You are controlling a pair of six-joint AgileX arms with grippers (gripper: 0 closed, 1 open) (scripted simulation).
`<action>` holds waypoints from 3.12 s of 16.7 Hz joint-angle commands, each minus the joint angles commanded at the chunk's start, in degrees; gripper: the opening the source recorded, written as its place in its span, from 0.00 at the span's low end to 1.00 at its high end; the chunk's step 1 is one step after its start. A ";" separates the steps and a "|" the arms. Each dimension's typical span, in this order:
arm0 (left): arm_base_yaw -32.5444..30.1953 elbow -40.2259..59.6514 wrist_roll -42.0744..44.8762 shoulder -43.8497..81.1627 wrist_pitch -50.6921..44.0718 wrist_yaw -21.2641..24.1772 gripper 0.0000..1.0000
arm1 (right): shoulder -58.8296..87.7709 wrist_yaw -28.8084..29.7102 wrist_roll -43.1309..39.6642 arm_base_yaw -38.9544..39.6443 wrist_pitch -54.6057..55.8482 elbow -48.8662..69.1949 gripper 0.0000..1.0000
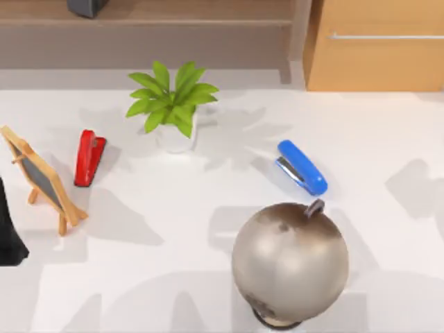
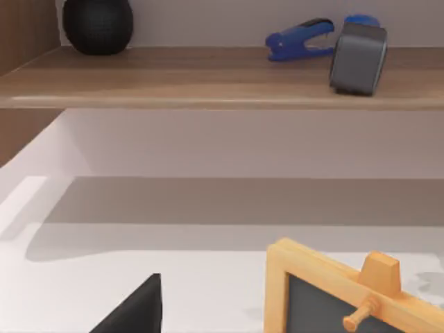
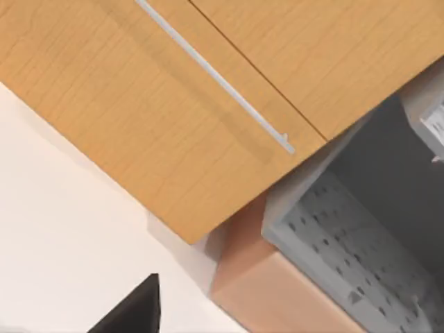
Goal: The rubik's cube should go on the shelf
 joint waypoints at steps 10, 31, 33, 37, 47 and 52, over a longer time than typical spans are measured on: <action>0.00 0.00 0.00 0.00 0.00 0.00 1.00 | 35.72 3.23 -24.13 3.65 22.93 17.48 1.00; 0.00 0.00 0.00 0.00 0.00 0.00 1.00 | 72.64 12.92 -45.75 8.55 46.39 38.18 1.00; 0.00 0.00 0.00 0.00 0.00 0.00 1.00 | 73.78 12.73 -45.77 8.35 45.08 40.64 1.00; 0.00 0.00 0.00 0.00 0.00 0.00 1.00 | 74.38 12.64 -45.77 8.24 44.39 41.92 1.00; 0.00 0.00 0.00 0.00 0.00 0.00 1.00 | 74.38 12.64 -45.77 8.24 44.39 41.92 0.32; 0.00 0.00 0.00 0.00 0.00 0.00 1.00 | 74.38 12.64 -45.77 8.24 44.39 41.92 0.00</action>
